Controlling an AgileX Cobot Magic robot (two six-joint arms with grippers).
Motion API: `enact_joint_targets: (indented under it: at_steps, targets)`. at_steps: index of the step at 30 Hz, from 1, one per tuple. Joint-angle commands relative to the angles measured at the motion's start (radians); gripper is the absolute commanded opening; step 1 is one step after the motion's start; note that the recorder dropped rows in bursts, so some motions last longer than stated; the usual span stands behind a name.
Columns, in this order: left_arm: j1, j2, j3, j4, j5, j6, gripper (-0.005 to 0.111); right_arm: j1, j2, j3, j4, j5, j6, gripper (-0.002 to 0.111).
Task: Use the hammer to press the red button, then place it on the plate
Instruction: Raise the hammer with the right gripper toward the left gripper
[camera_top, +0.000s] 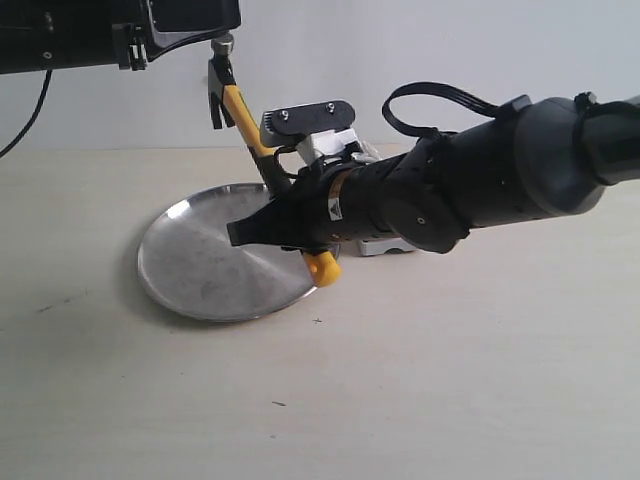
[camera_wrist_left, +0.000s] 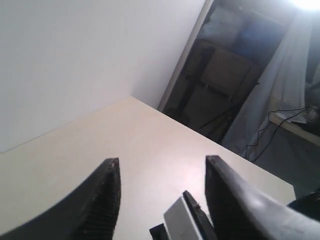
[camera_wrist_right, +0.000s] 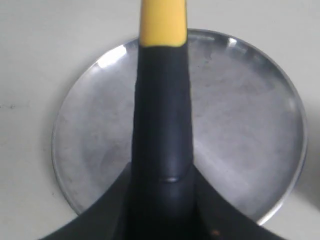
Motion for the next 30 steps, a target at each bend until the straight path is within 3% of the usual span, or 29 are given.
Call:
enact_joint_targets:
  at_steps: [1, 10, 15, 23, 30]
  targets:
    - [-0.002, -0.01, -0.006, -0.017, 0.063, 0.006, 0.051, -0.003, -0.024, -0.015, 0.017, -0.111, -0.01, 0.0]
    - [0.0, -0.018, -0.006, -0.017, 0.089, 0.059, 0.051, -0.003, -0.04, -0.015, 0.081, -0.171, -0.012, 0.0]
    - [0.037, -0.027, -0.006, -0.017, 0.093, 0.086, 0.051, -0.023, -0.124, -0.003, 0.081, -0.152, -0.04, 0.0]
    - [0.07, -0.018, -0.006, -0.017, 0.093, 0.099, 0.051, -0.163, -0.423, 0.224, 0.043, -0.201, -0.04, 0.0]
    - [0.002, 0.017, -0.006, -0.017, 0.093, 0.138, 0.051, -0.18, -0.628, 0.416, -0.167, -0.359, 0.028, 0.0]
